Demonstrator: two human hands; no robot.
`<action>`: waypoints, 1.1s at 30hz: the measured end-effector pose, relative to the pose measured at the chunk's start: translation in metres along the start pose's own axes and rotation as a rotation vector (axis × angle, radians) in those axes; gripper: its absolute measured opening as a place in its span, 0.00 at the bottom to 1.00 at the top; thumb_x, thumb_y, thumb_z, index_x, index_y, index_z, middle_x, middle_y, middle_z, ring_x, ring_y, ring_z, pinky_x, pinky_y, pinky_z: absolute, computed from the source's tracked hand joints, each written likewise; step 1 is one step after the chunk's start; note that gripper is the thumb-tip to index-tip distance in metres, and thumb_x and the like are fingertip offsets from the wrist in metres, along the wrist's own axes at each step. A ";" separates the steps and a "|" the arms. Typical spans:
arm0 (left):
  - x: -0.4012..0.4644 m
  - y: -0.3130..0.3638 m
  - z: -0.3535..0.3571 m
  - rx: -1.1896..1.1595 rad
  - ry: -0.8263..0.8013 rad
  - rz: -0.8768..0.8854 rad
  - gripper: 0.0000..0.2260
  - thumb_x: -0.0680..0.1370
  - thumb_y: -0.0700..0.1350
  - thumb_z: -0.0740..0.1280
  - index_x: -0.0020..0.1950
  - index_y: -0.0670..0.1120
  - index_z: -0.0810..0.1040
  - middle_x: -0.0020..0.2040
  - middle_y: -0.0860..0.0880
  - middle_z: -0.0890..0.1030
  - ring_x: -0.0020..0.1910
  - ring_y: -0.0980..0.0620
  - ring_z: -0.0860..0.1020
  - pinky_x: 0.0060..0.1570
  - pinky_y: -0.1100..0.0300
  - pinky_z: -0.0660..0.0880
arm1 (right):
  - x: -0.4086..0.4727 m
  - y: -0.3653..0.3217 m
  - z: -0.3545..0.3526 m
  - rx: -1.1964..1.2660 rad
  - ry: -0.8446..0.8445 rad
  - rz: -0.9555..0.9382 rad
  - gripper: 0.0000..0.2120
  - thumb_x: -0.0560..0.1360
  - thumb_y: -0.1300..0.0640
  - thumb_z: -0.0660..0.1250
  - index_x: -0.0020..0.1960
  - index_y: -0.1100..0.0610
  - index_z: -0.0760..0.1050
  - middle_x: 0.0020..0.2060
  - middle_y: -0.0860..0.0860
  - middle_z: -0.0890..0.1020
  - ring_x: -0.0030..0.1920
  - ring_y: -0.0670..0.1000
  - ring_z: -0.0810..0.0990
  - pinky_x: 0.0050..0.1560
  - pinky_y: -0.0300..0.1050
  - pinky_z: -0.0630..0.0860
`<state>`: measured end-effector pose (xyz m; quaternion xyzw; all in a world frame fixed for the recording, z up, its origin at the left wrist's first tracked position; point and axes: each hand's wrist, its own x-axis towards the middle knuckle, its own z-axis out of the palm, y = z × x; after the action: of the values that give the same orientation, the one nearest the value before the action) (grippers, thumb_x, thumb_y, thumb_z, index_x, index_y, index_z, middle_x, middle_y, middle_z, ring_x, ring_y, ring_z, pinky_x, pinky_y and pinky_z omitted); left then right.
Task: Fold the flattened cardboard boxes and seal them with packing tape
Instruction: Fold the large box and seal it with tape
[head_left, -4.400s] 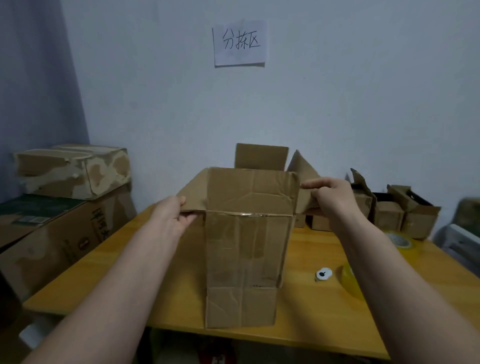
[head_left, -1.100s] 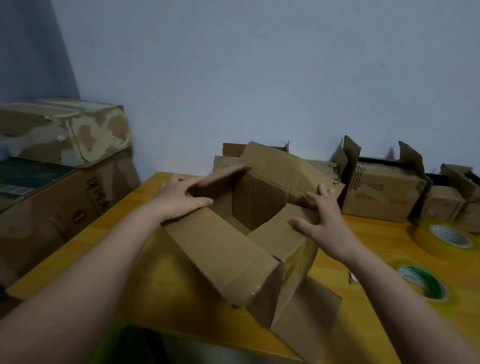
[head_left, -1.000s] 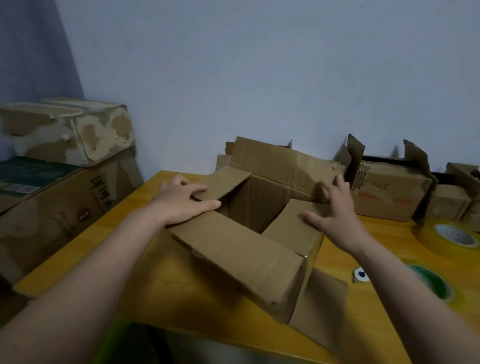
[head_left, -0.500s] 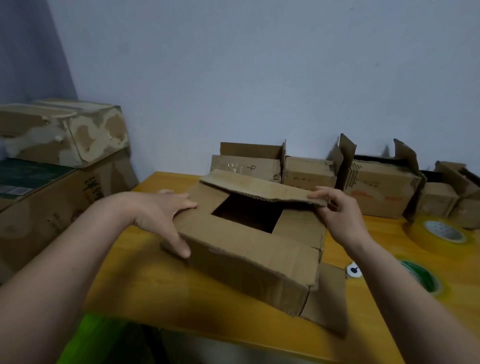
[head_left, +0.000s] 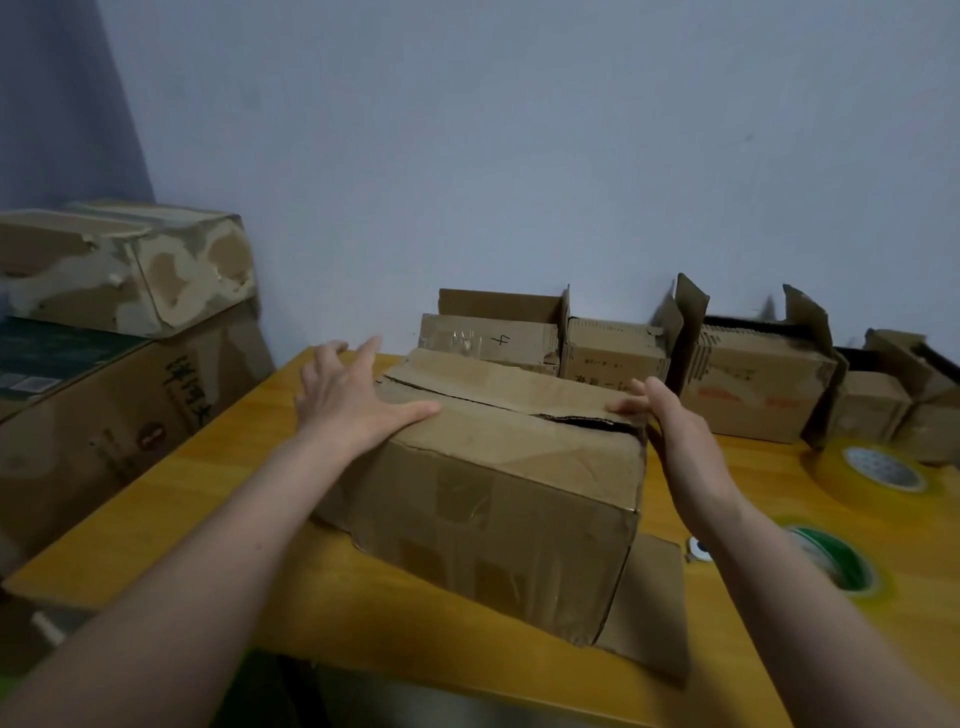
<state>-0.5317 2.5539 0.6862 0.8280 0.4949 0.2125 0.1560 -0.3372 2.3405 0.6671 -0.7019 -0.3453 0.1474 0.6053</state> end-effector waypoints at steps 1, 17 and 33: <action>0.001 0.000 0.003 0.001 -0.047 -0.004 0.44 0.66 0.71 0.69 0.77 0.57 0.57 0.77 0.45 0.55 0.75 0.41 0.56 0.70 0.44 0.61 | -0.001 0.001 0.001 -0.013 -0.006 0.003 0.21 0.80 0.42 0.53 0.56 0.52 0.80 0.56 0.38 0.76 0.59 0.43 0.71 0.62 0.45 0.61; -0.047 0.047 0.011 0.355 -0.553 0.466 0.44 0.64 0.78 0.42 0.77 0.61 0.39 0.78 0.58 0.38 0.78 0.51 0.38 0.74 0.47 0.38 | 0.004 0.002 0.000 0.036 0.060 0.078 0.13 0.78 0.65 0.60 0.52 0.56 0.82 0.71 0.46 0.68 0.71 0.51 0.65 0.62 0.45 0.67; -0.073 0.105 0.045 0.352 -0.427 0.573 0.42 0.67 0.79 0.47 0.77 0.64 0.42 0.80 0.56 0.46 0.78 0.44 0.49 0.76 0.42 0.46 | -0.005 0.011 -0.020 0.191 0.118 0.117 0.11 0.81 0.56 0.58 0.58 0.54 0.78 0.55 0.49 0.81 0.55 0.47 0.79 0.53 0.42 0.76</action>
<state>-0.4602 2.4385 0.6823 0.9722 0.2291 -0.0175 0.0454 -0.3247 2.3221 0.6600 -0.6673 -0.2519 0.1730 0.6792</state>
